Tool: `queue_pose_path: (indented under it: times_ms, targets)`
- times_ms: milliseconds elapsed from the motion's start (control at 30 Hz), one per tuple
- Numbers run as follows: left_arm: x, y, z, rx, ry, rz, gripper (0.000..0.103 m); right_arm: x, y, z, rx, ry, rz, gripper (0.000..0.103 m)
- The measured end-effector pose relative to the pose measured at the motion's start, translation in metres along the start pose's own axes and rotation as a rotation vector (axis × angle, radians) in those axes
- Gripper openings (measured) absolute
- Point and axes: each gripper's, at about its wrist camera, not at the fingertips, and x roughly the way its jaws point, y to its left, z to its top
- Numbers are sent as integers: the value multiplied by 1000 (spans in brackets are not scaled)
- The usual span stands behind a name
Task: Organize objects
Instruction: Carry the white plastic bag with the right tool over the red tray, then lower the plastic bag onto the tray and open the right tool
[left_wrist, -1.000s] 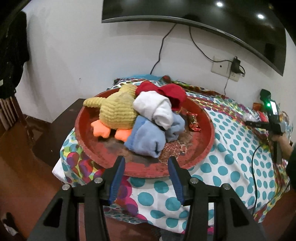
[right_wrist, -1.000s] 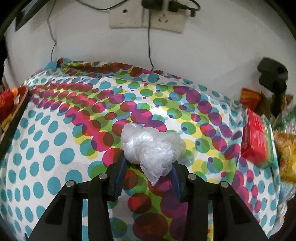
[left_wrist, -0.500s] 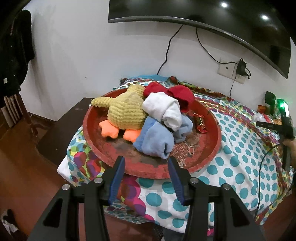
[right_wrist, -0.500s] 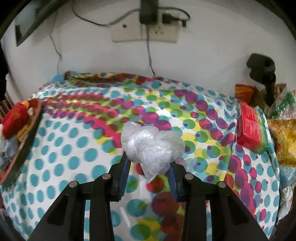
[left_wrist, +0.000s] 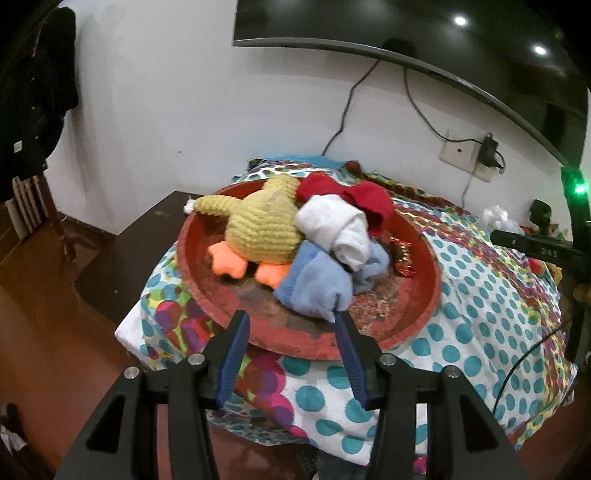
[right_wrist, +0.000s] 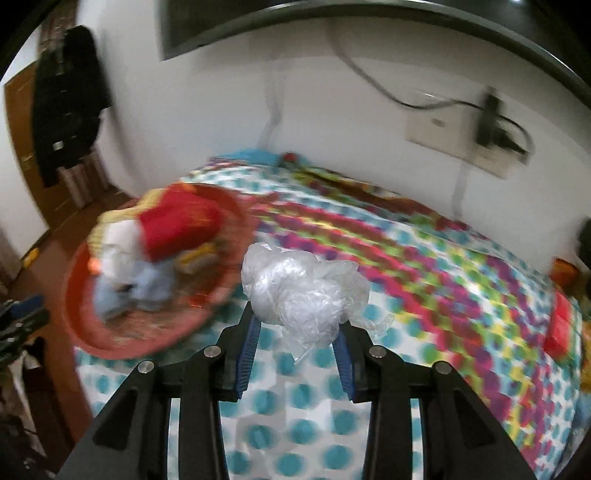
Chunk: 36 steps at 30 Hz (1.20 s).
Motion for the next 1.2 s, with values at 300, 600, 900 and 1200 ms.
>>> queue_pose_path:
  times_ms: [300, 600, 900, 1200]
  targets:
    - [-2, 15, 2, -56, 1, 32, 49, -55, -56, -36, -96, 66, 63, 36]
    - [-4, 10, 3, -20, -11, 76, 49, -100, -125, -125, -122, 167, -11, 37]
    - [3, 16, 4, -62, 45, 73, 49, -87, -173, -133, -33, 264, -44, 41]
    - [5, 21, 9, -97, 82, 112, 50, -98, -134, -121, -32, 223, -120, 79]
